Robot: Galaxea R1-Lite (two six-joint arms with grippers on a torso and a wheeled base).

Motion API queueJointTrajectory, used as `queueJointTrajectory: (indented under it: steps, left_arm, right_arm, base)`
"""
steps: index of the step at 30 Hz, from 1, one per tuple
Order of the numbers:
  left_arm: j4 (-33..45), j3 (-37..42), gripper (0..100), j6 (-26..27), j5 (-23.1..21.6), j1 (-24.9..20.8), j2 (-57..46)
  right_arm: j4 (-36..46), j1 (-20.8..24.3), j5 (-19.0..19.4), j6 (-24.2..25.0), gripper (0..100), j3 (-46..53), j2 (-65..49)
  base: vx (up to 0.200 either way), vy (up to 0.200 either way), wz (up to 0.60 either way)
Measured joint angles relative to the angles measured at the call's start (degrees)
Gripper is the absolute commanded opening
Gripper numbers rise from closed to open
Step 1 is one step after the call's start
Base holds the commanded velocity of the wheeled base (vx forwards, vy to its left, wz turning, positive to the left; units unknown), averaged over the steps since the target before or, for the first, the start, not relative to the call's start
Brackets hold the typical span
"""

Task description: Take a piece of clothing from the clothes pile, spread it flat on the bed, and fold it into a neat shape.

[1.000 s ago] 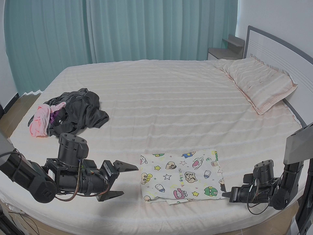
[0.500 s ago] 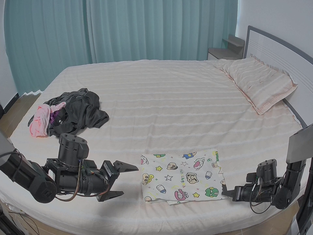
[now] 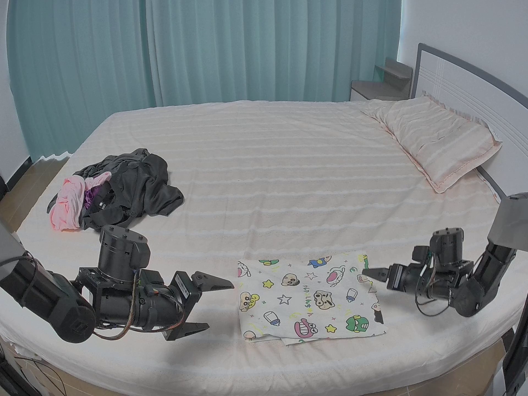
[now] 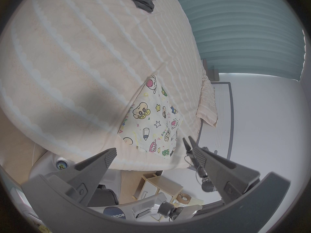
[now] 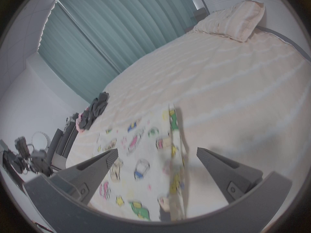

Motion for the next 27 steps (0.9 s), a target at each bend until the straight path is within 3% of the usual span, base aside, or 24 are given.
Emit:
queueJointTrajectory:
  steps: [9,25,26,27]
  left_arm:
    - [0.0,0.2,100,0.0,-0.9,-0.2,0.0]
    - [-3.6,1.1,100,0.0,-1.0,-0.3,0.0]
    - [-3.8,1.3,100,0.0,-1.0,-0.3,0.1]
    - [-4.1,1.4,100,0.0,-1.0,-0.3,0.2]
  right_arm:
    - [6.7,-0.7,0.3,2.5,100,-17.4,7.8]
    - [8.9,1.6,-0.1,2.8,100,-25.4,14.8]
    - [9.0,1.6,-0.1,2.7,0,-25.5,15.1]
    - [9.0,1.6,-0.1,2.7,0,-25.6,15.3]
  base:
    - [0.0,0.0,0.0]
    - [0.0,0.0,0.0]
    - [0.0,0.0,0.0]
    - [0.0,0.0,0.0]
